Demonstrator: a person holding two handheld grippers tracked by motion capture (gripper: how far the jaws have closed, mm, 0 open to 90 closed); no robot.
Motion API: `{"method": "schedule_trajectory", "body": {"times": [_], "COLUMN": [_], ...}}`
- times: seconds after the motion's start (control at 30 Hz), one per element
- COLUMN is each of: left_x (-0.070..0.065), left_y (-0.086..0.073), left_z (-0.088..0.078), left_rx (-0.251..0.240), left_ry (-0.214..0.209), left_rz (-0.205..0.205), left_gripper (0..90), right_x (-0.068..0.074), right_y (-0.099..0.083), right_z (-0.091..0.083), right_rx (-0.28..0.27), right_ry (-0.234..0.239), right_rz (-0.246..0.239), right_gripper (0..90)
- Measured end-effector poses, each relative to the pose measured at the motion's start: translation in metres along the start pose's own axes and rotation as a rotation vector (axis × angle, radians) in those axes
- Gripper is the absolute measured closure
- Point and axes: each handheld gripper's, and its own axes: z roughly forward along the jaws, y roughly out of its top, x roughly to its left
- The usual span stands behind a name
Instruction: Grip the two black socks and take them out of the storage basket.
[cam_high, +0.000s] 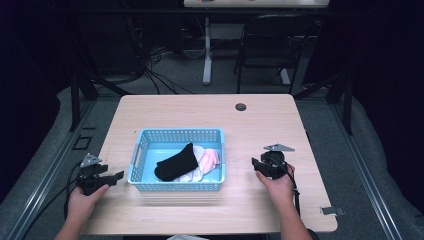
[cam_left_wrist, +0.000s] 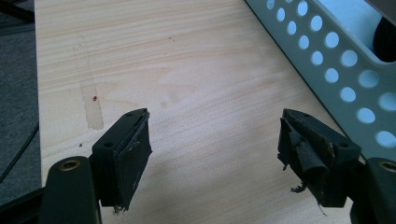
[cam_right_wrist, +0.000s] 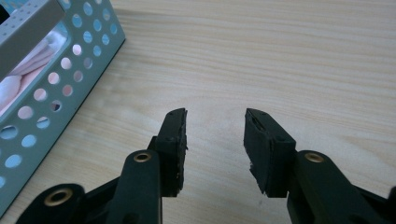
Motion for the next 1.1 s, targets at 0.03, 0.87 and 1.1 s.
{"method": "schedule_trajectory", "body": {"times": [0.03,0.87,1.1], "left_x": [0.0,-0.001,-0.002], "left_y": [0.0,-0.001,-0.001], "left_z": [0.0,-0.002,-0.002], "left_rx": [-0.001,-0.006,-0.003], "left_ry": [0.0,0.001,0.001], "left_rz": [0.0,0.004,0.009], "left_gripper": [25.1,25.1,25.1], "right_x": [-0.001,0.018,0.049], "right_y": [0.0,0.011,0.039], "right_z": [0.0,-0.01,-0.017], "right_rx": [-0.003,-0.014,-0.016], "right_ry": [0.006,0.043,0.093], "right_rz": [0.005,-0.041,-0.108], "right_gripper": [59.3,58.1,58.9]}}
